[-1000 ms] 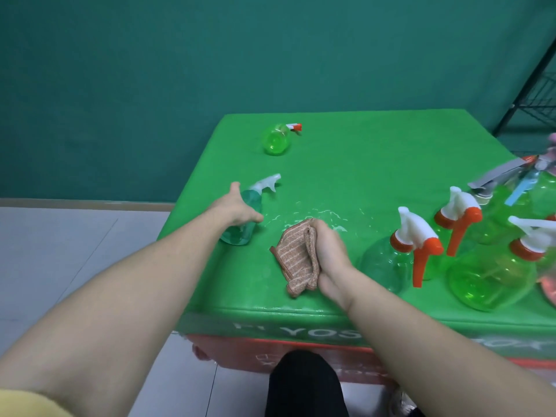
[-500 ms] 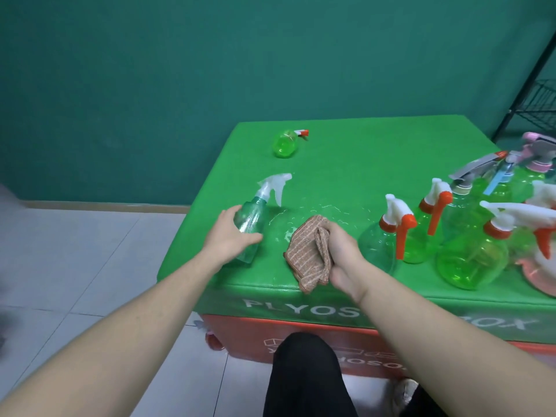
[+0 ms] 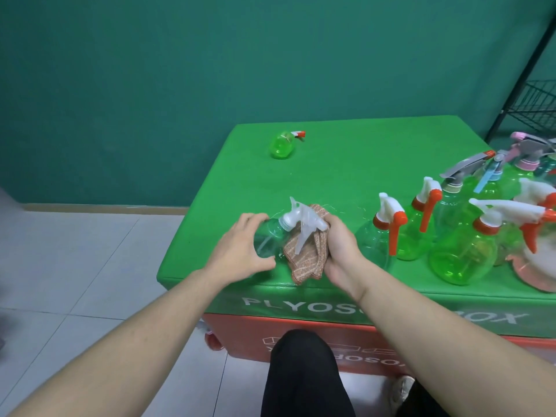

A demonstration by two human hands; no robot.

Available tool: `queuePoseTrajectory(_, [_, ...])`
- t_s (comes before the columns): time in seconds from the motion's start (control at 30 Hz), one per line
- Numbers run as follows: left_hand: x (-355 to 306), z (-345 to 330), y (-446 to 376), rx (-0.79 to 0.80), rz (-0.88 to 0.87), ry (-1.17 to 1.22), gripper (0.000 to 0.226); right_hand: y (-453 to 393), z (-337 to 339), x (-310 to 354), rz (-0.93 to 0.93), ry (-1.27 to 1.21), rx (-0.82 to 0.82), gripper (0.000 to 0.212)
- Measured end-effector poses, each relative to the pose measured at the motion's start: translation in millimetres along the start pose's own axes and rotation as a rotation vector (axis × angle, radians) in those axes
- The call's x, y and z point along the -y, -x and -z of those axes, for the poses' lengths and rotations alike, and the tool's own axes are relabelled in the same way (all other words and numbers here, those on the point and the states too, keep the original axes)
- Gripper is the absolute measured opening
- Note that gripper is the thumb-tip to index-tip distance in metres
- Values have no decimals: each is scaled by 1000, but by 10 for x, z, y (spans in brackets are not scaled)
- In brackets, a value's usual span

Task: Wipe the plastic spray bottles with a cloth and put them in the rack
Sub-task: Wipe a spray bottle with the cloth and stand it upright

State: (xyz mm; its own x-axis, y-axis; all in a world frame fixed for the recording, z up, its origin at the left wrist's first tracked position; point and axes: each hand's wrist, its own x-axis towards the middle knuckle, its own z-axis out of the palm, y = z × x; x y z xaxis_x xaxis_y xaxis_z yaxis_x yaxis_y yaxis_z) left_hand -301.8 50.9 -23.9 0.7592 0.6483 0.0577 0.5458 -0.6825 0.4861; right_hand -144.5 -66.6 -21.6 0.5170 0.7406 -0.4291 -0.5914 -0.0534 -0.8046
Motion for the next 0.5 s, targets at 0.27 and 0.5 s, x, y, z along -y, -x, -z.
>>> queuePoseTrajectory(0.27, [119,58,-72,70,0,43,84,-82,-96,35,-18,-139,133,42])
queuePoseTrajectory(0.5, [202,29,-148,78,-4,117,80,-206,-200,56,-39,-208,213,40])
